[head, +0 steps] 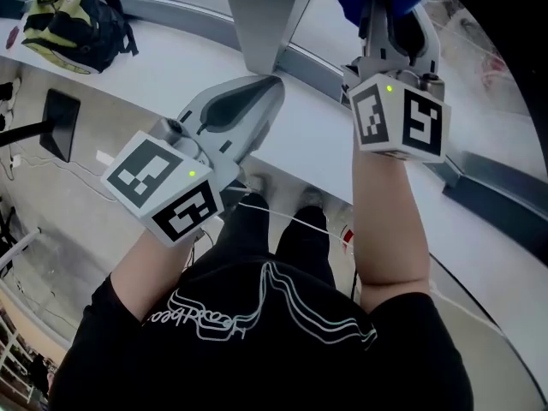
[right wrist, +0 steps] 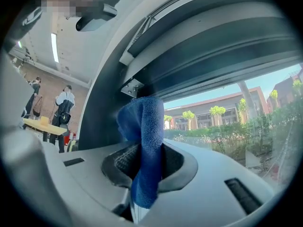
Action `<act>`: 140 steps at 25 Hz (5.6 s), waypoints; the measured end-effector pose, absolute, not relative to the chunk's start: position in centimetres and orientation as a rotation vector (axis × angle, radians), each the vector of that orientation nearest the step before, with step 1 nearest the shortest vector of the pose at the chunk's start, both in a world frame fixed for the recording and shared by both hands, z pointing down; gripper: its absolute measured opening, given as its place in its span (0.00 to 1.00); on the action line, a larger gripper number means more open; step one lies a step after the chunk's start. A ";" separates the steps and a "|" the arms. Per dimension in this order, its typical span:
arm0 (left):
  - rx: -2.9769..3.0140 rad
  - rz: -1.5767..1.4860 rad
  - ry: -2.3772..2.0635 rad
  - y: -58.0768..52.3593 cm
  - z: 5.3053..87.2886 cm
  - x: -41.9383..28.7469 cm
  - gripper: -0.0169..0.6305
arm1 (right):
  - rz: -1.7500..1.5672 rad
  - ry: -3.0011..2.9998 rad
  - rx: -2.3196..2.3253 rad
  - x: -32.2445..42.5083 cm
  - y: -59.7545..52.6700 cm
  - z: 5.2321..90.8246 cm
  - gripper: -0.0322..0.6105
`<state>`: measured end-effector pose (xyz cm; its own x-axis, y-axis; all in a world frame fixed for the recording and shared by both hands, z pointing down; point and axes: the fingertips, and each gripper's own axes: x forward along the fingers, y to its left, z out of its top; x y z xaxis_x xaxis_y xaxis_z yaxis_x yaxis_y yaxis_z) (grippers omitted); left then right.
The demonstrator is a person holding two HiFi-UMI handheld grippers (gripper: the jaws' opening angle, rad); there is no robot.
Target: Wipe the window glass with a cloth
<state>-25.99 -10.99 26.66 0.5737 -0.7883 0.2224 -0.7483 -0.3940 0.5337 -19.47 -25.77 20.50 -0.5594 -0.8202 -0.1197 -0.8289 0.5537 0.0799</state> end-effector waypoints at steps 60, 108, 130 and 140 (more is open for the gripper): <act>2.373 0.096 -0.943 -8.0 27.3 19.9 0.04 | 0.263 2.357 -2.015 38.6 -18.9 22.7 0.15; 2.280 -0.012 -1.070 -9.2 33.2 2.8 0.04 | 0.077 2.424 -1.928 20.5 -15.6 28.9 0.15; 2.122 -0.096 -1.287 -7.3 34.2 -29.5 0.04 | 0.110 2.681 -1.582 -20.9 -22.9 31.2 0.15; 2.089 -0.093 -1.291 -6.6 36.2 -32.2 0.04 | 0.101 2.667 -1.657 -22.7 -25.5 32.7 0.15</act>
